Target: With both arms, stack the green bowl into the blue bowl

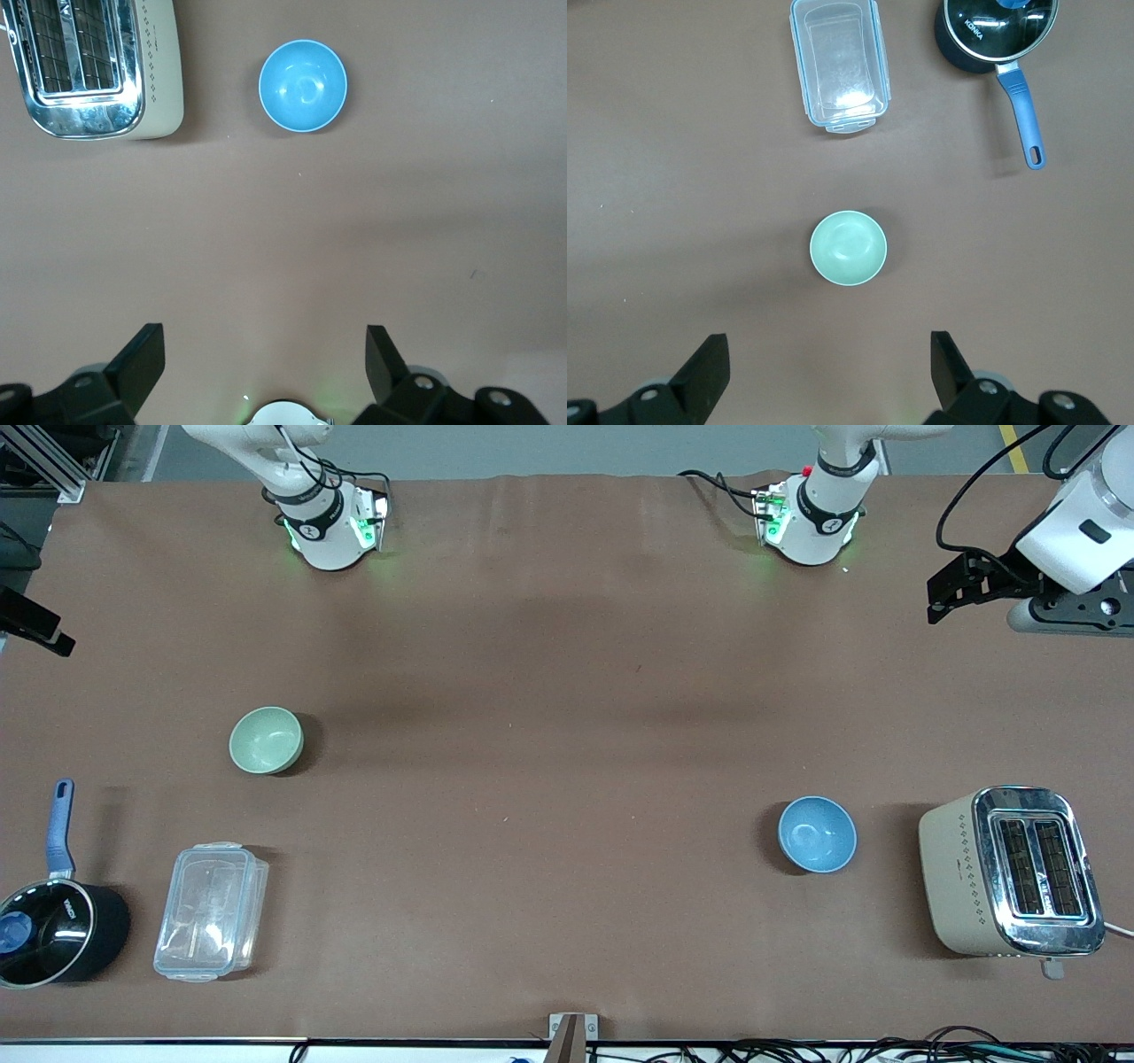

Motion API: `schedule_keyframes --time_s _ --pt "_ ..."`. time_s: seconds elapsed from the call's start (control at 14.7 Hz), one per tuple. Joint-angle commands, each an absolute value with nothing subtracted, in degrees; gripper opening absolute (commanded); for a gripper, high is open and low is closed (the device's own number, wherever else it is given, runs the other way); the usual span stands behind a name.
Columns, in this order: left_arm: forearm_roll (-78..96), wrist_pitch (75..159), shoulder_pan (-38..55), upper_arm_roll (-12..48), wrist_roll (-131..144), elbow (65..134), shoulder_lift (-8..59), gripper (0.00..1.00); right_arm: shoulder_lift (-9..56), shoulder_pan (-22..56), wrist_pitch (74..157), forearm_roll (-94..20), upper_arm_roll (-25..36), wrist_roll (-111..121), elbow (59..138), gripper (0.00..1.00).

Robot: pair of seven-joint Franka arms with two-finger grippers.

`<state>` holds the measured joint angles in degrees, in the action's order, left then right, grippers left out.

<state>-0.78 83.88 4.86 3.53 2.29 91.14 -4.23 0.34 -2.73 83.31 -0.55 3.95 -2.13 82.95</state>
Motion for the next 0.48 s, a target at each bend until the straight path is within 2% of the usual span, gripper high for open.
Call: schedule_keyframes --time_s 0.0,0.2,0.41 --pt "-1.76 83.85 4.92 3.16 1.58 89.74 -4.04 1.00 -0.09 -2.20 83.23 -0.79 4.48 -3.08 82.97 1.00" --pt "-1.85 83.94 5.01 3.16 1.50 88.52 -2.21 1.00 -0.09 -2.02 83.06 -0.79 4.31 -3.08 82.97 1.00" --pt "-1.76 86.38 4.66 2.99 1.32 87.10 4.02 1.00 -0.09 -2.11 83.32 -0.79 4.31 -3.08 82.88 1.00"
